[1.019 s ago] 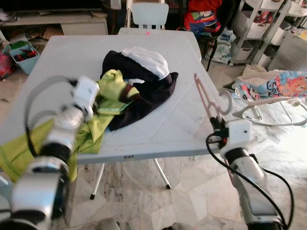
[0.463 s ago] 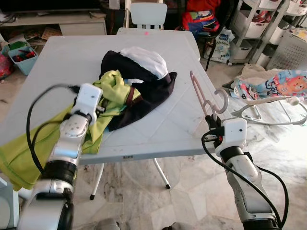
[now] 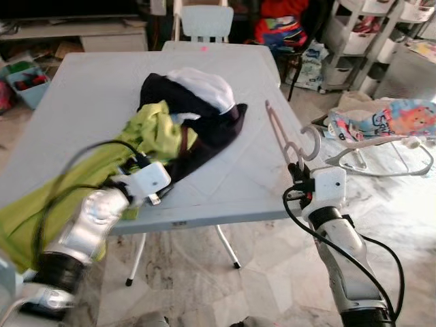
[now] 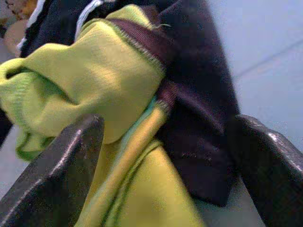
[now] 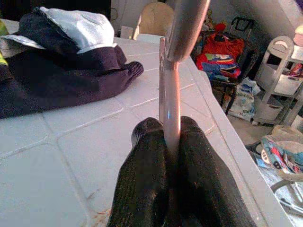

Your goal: Hang hanger

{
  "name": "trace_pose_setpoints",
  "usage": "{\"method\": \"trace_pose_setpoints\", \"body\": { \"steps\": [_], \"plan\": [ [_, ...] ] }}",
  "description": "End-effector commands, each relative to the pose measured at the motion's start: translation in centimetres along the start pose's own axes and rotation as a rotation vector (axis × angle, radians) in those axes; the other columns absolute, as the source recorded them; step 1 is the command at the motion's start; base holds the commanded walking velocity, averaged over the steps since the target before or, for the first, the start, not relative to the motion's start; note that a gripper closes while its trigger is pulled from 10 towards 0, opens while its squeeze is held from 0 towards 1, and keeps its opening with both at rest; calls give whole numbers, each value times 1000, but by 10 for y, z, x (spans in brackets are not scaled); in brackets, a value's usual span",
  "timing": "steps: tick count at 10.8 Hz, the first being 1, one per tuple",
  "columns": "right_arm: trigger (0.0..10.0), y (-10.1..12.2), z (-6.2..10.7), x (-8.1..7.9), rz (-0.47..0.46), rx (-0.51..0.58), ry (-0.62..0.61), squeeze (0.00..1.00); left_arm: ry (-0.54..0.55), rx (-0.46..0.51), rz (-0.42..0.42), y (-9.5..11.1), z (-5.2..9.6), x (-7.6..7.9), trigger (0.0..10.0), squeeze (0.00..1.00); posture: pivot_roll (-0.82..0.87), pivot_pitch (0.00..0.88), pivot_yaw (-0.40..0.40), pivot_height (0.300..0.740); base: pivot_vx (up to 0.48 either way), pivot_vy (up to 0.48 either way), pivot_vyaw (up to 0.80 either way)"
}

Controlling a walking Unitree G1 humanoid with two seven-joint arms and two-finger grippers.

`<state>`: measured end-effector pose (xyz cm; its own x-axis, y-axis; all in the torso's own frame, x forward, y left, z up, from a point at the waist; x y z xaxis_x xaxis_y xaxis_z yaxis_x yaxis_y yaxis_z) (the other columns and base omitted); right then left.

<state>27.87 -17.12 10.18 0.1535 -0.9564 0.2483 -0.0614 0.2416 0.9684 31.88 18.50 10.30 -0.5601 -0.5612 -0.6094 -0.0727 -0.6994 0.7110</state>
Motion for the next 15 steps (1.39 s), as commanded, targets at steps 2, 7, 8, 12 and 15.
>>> {"method": "trace_pose_setpoints", "body": {
  "steps": [2, 7, 8, 12, 15],
  "plan": [
    [10000, -14, 4, -2, -18, -63, 13, 0, 305, 58, 108, 14, 8, -44, 10000, 1000, -64, 0, -22, 740, 0, 0, 0],
    [10000, -16, -3, -9, -18, -66, 53, 0, 601, 21, 727, 2, 39, -14, 10000, 0, -17, 0, -39, 740, 0, 0, 0],
    [10000, -17, -4, -10, -17, -67, 61, 0, 627, -10, 811, -2, 43, -4, 10000, 0, -17, 0, -39, 740, 0, 0, 0],
    [10000, -20, -2, -14, -4, -70, 76, 0, 818, -132, 940, -18, 78, 10, 10000, 0, 5, 0, -33, 740, 0, 0, 0],
    [10000, -19, -2, -15, 4, -70, 87, 0, 810, -257, 1016, -34, 75, 18, 10000, 0, -10, 0, -34, 740, 0, 0, 0]
  ]
}}
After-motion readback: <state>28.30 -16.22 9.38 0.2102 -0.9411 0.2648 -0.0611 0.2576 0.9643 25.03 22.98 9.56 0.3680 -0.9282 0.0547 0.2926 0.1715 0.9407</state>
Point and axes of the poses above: a point about 5 cm out from each wrist's last joint towards the gripper, its own z axis pointing back from the gripper into the wrist, its own y axis along the axis of the wrist's last joint, x = y × z, the point moved 1 cm from there along -z, pointing out of the wrist towards the gripper, and after that the axes turned 8 degrees about z, right-handed, at the moved point
